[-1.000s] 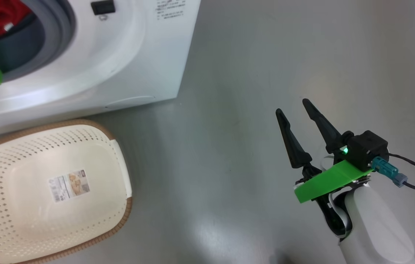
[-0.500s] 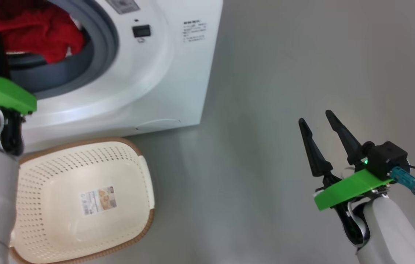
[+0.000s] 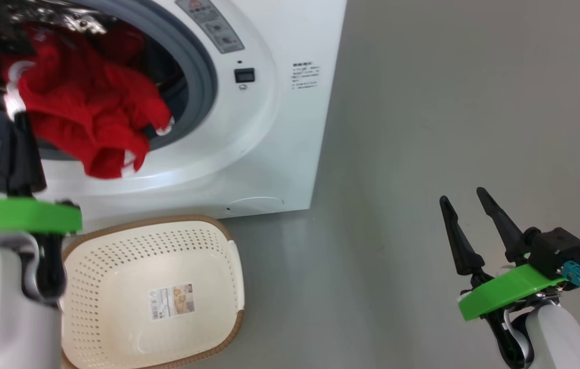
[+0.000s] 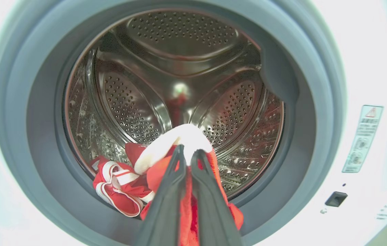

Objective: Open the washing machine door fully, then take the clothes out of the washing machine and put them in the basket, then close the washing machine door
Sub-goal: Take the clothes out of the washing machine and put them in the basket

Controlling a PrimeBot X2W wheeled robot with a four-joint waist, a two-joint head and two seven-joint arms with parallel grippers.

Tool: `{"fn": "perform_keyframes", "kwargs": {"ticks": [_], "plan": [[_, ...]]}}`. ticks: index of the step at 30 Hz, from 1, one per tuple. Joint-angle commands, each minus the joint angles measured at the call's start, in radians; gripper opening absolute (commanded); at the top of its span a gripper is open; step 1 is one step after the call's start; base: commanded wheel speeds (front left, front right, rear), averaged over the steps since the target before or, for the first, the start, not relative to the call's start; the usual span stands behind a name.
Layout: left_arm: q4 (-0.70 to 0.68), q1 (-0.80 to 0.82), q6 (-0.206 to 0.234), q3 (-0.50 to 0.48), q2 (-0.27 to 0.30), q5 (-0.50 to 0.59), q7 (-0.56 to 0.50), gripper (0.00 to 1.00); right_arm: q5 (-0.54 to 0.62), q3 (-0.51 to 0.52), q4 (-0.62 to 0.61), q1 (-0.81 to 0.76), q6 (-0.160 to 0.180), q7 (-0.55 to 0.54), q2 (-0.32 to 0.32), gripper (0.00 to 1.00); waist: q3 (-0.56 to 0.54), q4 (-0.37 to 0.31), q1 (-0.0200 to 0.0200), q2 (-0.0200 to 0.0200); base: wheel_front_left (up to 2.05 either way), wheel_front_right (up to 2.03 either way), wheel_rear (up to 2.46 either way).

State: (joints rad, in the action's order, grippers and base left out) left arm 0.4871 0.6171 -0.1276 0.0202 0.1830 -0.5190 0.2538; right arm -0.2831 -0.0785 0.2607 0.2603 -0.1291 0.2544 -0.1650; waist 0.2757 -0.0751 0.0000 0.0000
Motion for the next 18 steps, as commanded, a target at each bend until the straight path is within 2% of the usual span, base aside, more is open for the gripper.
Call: {"fn": "perform_keyframes", "kwargs": {"ticks": [1, 6, 13, 18], "plan": [[-0.081, -0.044, -0.003, -0.042, 0.027, 0.021, 0.008, 0.0, 0.006, -0.011, -0.026, -0.019, -0.002, 0.007, -0.009, 1.0, -0.022, 0.022, 0.0, 0.0, 0.0, 0.0, 0.0], [-0.295, -0.194, -0.003, -0.07, -0.007, 0.059, 0.008, 0.0, 0.007, 0.008, -0.033, -0.039, -0.002, 0.007, -0.014, 1.0, -0.034, 0.046, 0.0, 0.0, 0.0, 0.0, 0.0], [-0.567, -0.351, -0.003, -0.133, -0.056, 0.056, 0.008, 0.0, 0.01, 0.024, -0.042, -0.05, -0.002, 0.007, -0.024, 1.0, -0.034, 0.077, 0.0, 0.0, 0.0, 0.0, 0.0], [-0.688, -0.436, -0.003, -0.15, -0.078, 0.083, 0.008, 0.0, 0.012, 0.023, -0.046, -0.048, -0.002, 0.007, -0.028, 1.0, -0.027, 0.091, 0.0, 0.0, 0.0, 0.0, 0.0]]}}
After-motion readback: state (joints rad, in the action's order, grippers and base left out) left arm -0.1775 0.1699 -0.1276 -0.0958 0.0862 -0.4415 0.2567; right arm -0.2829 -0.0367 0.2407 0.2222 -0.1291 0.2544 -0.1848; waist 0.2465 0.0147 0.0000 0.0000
